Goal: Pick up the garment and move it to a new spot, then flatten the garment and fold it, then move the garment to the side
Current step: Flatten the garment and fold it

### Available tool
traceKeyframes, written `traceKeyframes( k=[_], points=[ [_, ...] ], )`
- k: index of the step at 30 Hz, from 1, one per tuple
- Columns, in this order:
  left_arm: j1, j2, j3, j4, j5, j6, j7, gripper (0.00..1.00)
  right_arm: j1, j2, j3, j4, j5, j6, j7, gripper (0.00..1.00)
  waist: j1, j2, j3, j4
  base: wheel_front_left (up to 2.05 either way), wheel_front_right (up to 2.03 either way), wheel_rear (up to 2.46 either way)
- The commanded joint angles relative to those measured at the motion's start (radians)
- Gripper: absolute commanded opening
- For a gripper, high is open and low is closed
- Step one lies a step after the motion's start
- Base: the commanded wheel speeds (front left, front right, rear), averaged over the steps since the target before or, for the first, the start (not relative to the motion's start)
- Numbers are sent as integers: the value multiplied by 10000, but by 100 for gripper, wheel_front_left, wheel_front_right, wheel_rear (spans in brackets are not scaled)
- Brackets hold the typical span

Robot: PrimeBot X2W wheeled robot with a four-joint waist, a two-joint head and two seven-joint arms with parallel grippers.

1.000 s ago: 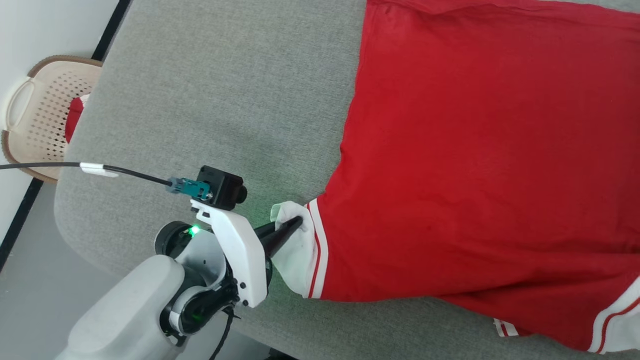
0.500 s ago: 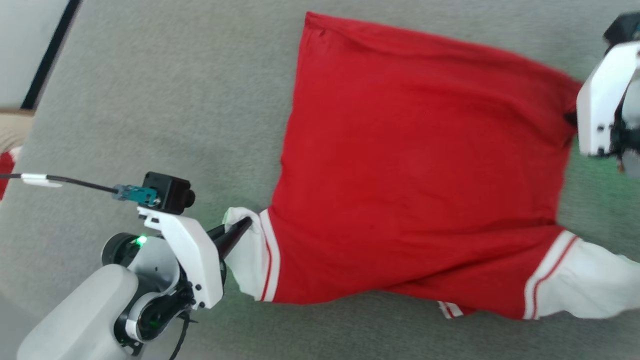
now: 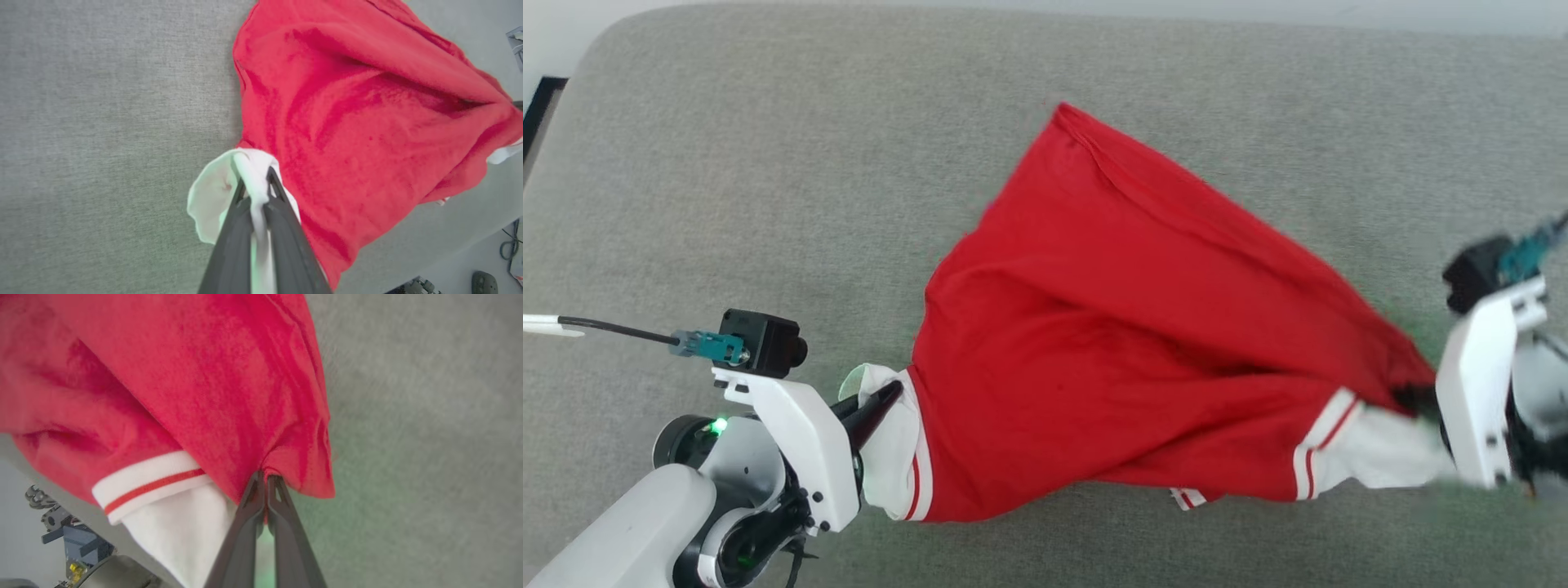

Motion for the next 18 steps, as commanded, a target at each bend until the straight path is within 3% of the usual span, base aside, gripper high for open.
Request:
traceKeyframes(
  k=[1, 3, 9, 14, 15, 16, 17, 18],
  points=[
    [130, 71, 47, -81, -12, 75, 40, 0, 722, 200, -374, -539, -47, -2, 253, 0, 0, -1, -38, -83, 0, 0, 0],
    [141, 82, 47, -118, -9, 89, 40, 0, 1159, 303, -573, -933, -148, -2, 362, 0, 0, -1, -37, -99, 0, 0, 0],
    [114, 87, 44, -284, -22, 163, 93, 0, 3220, 1393, -1603, -2447, -665, 0, 716, 0, 0, -1, 24, -130, 0, 0, 0],
    [62, 33, 2, -274, -8, 127, 79, 0, 3922, 2063, -1626, -2089, -1326, -2, -54, 0, 0, -1, 102, -96, 0, 0, 0],
    [50, 17, -1, -261, -17, 110, 75, 0, 3904, 2168, -1596, -1880, -1479, 0, -424, 16, 0, -1, 112, -91, 0, 0, 0],
    [34, -8, -15, -243, -21, 92, 73, 0, 3864, 2189, -1535, -1565, -1684, -2, -718, 45, 0, -1, 112, -81, 0, 0, 0],
    [31, -13, -20, -213, -26, 94, 66, 0, 3857, 2167, -1405, -1271, -1828, -3, -973, 51, 0, -1, 108, -85, 0, 0, 0],
    [28, -26, -33, -195, -38, 82, 74, 0, 3823, 2141, -1321, -1009, -1950, -5, -1258, 100, 0, -1, 96, -75, 0, 0, 0]
  ],
)
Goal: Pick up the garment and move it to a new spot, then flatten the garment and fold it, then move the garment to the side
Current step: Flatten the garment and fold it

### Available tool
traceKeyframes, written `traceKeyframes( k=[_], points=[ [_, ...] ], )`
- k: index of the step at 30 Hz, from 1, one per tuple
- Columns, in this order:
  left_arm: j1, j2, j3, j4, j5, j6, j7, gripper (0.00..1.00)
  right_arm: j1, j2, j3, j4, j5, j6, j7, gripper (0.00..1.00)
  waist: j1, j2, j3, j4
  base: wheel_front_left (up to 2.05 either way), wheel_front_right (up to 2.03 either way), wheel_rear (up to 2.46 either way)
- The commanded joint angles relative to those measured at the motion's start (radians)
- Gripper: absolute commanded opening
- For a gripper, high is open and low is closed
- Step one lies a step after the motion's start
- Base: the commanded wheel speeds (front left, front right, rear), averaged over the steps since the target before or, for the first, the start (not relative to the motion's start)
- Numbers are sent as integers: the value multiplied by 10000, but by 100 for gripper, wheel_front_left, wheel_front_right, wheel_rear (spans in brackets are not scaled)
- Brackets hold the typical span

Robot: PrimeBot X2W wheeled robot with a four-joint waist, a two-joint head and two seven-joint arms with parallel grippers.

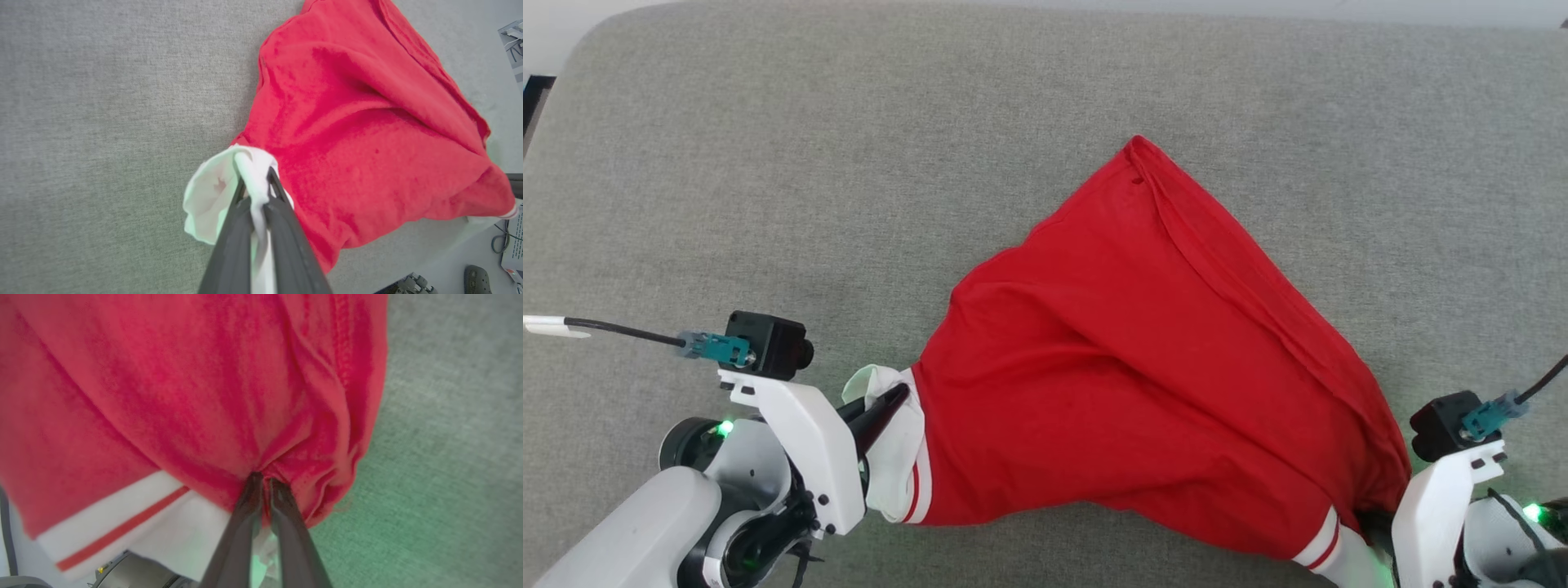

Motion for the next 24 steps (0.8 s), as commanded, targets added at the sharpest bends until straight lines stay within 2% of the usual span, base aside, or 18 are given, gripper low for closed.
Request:
traceKeyframes(
  k=[1, 3, 6, 13, 17, 20, 24],
  points=[
    [-3, -22, -1, 19, -1, -26, -5, 0, -48, -25, 48, 337, -106, -13, -216, 100, 0, -1, -10, 10, 0, 0, 0],
    [37, -18, 5, 55, -10, -18, -40, 0, -48, -66, 104, 512, -69, -35, -383, 100, 0, -1, -46, -3, 0, 0, 0],
    [138, -16, 9, 95, -22, 21, -83, 0, -39, -279, -37, 156, 78, -35, -362, 100, 0, -1, -130, -29, 0, 0, 0],
    [290, -31, -26, 70, 1, 91, -177, 0, 175, -346, -828, -2003, 486, -6, 360, 100, 0, -1, -339, -24, 0, 0, 0],
    [289, -67, -53, 25, -17, 73, -146, 0, -298, -202, -1227, -3150, 428, -6, 565, 100, 0, -1, -361, 90, 0, 0, 0],
    [159, -134, -82, -15, 12, 25, -152, 0, -1055, -200, -1201, -3505, 280, -6, 200, 100, 0, -1, -266, 261, 0, 0, 0],
    [-95, -327, -182, 11, 97, -143, -163, 0, -2406, -411, -650, -2867, -11, -6, -939, 100, 0, -1, -63, 611, 0, 0, 0]
  ],
)
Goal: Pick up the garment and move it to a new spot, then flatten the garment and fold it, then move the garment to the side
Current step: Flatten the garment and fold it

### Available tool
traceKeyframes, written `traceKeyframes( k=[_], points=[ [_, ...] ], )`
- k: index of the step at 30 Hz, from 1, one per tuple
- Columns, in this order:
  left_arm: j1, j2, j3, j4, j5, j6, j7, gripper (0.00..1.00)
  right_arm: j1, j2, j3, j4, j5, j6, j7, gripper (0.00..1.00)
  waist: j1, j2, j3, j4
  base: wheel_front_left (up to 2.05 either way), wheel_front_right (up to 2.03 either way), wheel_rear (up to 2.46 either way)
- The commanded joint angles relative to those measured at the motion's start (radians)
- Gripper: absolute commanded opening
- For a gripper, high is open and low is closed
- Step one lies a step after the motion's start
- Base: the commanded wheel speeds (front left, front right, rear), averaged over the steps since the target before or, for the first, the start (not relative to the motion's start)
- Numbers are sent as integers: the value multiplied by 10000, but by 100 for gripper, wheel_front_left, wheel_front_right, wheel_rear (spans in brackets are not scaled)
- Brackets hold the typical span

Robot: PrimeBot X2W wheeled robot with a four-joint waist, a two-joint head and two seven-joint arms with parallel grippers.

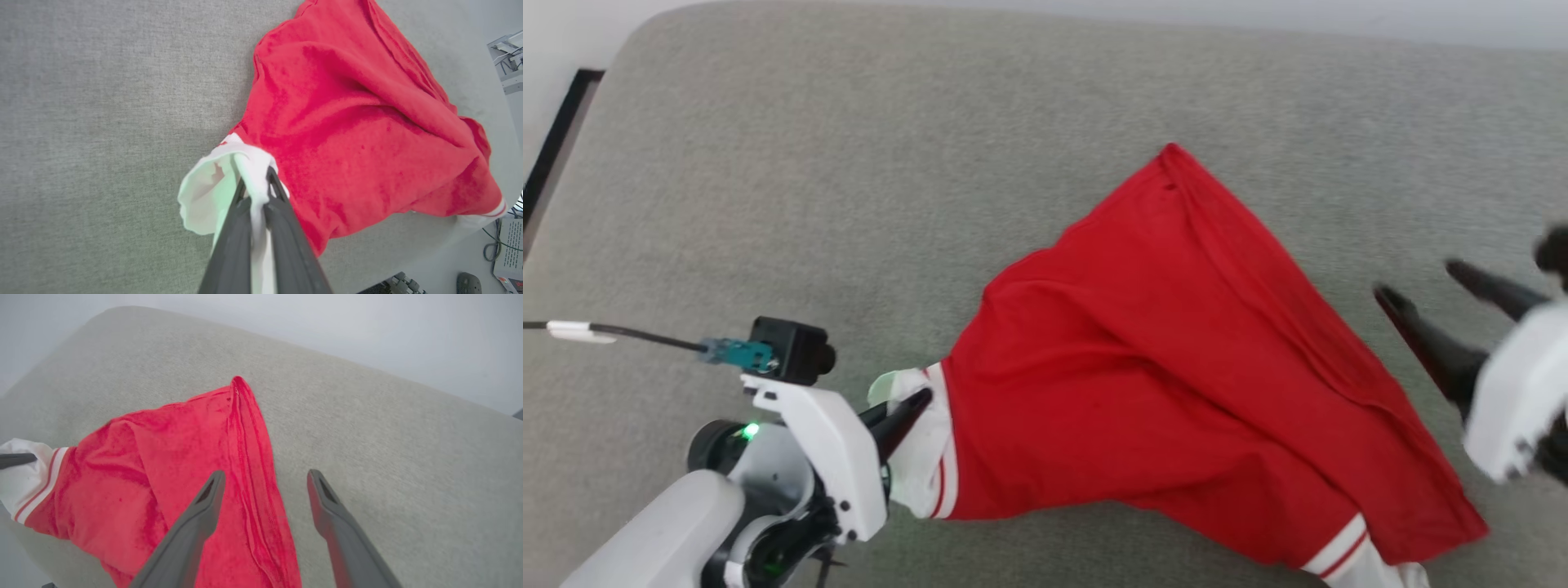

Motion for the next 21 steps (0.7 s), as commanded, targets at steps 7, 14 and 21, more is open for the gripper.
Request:
traceKeyframes(
  k=[7, 14, 21],
  points=[
    [-678, -501, -310, 216, 299, -441, 93, 0, -2640, -592, 1392, 2685, 88, 2, -1988, 100, 1, -1, 456, 945, 0, 0, 0],
    [-1334, -1145, -665, 614, 463, -885, 152, 0, -4900, -1123, 2855, 6013, 412, 2, -2770, 100, 1, -1, 861, 1857, 0, 0, 0],
    [-1792, -1736, -912, 1157, 518, -1300, 65, 0, -6417, -1479, 4317, 8772, 850, 2, -2534, 100, 1, -1, 1213, 2601, 0, 0, 0]
  ],
)
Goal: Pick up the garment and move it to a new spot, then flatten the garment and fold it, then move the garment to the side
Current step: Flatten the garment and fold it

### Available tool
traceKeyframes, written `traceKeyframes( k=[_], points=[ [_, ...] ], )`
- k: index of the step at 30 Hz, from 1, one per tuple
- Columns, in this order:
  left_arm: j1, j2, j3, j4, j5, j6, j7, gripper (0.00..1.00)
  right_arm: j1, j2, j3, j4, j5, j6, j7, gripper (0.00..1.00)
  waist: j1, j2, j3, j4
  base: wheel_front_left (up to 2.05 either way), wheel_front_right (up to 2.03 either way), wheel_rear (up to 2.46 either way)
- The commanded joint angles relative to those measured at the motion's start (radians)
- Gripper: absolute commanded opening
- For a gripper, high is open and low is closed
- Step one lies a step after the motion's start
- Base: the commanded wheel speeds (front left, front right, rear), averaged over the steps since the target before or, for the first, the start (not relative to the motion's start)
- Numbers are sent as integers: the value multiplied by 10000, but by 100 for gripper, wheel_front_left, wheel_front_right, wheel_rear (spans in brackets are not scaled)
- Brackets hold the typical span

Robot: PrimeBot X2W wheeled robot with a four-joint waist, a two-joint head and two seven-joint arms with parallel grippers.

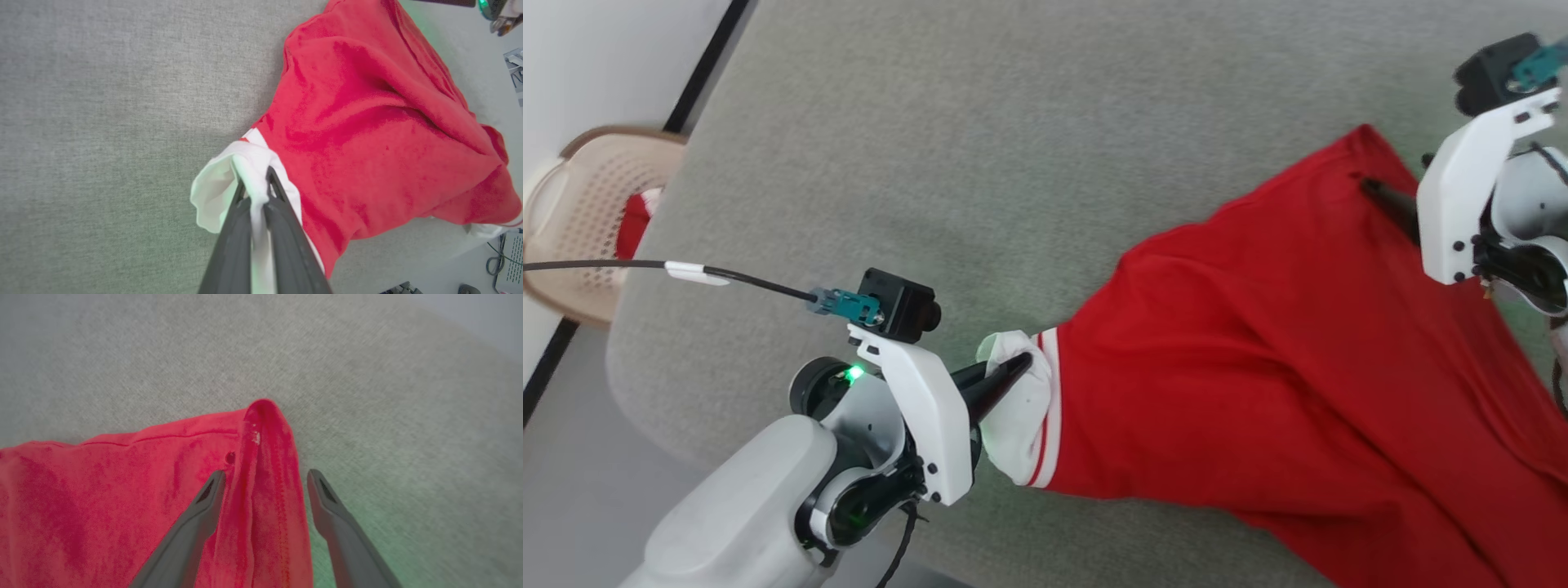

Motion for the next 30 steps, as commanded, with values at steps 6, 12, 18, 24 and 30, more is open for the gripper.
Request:
traceKeyframes(
  k=[6, 12, 18, 24, 30],
  points=[
    [-263, -360, -86, 496, -63, -338, -216, 0, -548, 121, 1493, 2184, 792, 2, 932, 100, 0, 0, 413, 596, 0, 0, 0],
    [-380, -489, -96, 845, -80, -450, -283, 0, 38, -50, 3239, 3130, 1387, 34, 2761, 3, 0, 0, 455, 636, 0, 0, 0],
    [-728, -220, 100, 1157, -91, -485, -101, 0, -824, -545, 3291, 2581, 1923, 20, 1965, 0, 0, 0, 272, 253, 0, 0, 0],
    [-1648, 502, 387, 1084, 71, -347, 573, 0, -1729, -902, 2956, 1825, 2390, -1, 877, 0, 0, 0, -236, -430, 0, 0, 0],
    [-2702, 1196, 612, 1043, 397, -143, 1326, 0, -1951, -1147, 2951, 1234, 2566, 0, 276, 0, 0, 0, -782, -1113, 0, 0, 0]
  ],
)
